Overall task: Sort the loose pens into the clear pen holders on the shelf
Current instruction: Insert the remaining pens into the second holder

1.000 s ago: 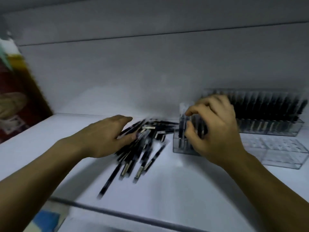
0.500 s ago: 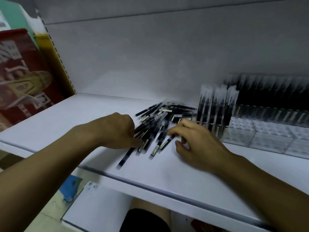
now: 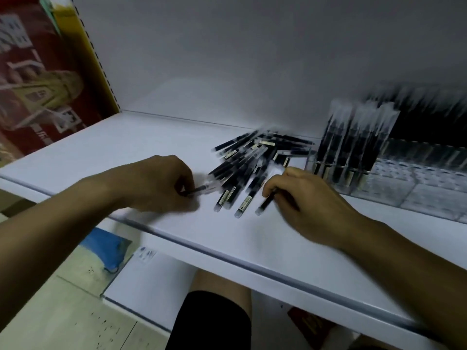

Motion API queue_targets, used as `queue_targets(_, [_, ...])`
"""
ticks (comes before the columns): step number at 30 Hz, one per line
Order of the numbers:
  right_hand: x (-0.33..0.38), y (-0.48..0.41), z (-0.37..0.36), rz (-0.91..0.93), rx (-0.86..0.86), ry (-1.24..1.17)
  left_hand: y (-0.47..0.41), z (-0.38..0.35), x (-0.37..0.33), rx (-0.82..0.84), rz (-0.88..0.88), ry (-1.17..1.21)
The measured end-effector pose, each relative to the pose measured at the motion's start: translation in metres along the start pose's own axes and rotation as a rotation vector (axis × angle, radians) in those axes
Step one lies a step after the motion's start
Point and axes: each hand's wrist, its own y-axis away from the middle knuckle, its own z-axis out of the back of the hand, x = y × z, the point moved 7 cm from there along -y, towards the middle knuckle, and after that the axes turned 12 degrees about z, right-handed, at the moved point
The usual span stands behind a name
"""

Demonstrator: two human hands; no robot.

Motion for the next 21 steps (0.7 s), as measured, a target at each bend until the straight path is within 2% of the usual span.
queue_targets(4, [0.000, -0.002, 0.002, 0.007, -0.003, -0.041, 0.003, 0.007, 0.013, 0.102, -0.031, 0.193])
queue_targets(9, [-0.003, -0.008, 0.008, 0.002, -0.079, -0.041, -0.027, 0.028, 0.003, -0.109, 0.008, 0.411])
queue_targets(11, [-0.005, -0.008, 0.008, -0.006, -0.080, -0.028, -0.049, 0.028, -0.010, -0.161, 0.036, 0.414])
queue_targets(16, [-0.006, -0.006, 0.004, -0.017, -0.048, -0.020, -0.091, 0.027, -0.042, -0.151, 0.091, 0.373])
queue_targets(21, [-0.006, -0.007, 0.003, -0.041, -0.030, -0.014, -0.124, 0.044, -0.052, -0.217, 0.167, 0.287])
